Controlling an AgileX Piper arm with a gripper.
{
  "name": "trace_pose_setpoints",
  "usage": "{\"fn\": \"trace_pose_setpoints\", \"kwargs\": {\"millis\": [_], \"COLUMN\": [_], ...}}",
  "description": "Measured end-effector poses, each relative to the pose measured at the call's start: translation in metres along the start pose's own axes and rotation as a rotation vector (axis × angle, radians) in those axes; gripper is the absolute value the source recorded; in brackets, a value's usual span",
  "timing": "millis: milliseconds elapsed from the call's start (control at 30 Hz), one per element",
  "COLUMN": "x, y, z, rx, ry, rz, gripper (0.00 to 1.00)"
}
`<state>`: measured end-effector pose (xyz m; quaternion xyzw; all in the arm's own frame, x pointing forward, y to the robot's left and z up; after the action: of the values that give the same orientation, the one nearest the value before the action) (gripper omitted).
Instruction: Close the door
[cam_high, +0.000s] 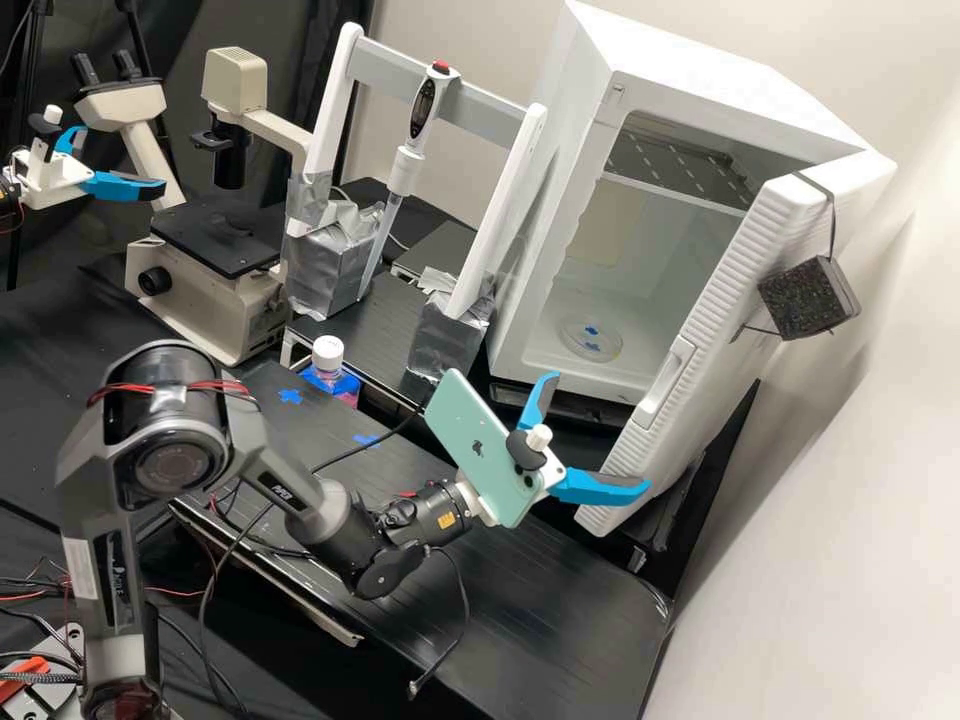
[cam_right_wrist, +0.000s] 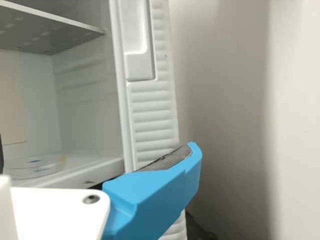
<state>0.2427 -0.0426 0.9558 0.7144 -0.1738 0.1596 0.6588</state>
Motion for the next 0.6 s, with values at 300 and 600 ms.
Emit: {"fn": "trace_pose_setpoints", "kwargs": {"millis": [300,600], "x": [-0.012,-0.017], "y": [-0.018,-0.036], "z": [-0.026,-0.055], "rx": [0.018,0.061], "ry": [0.078,0.199], "rz": [-0.084,-0.206], "gripper": [1.0,1.0]}}
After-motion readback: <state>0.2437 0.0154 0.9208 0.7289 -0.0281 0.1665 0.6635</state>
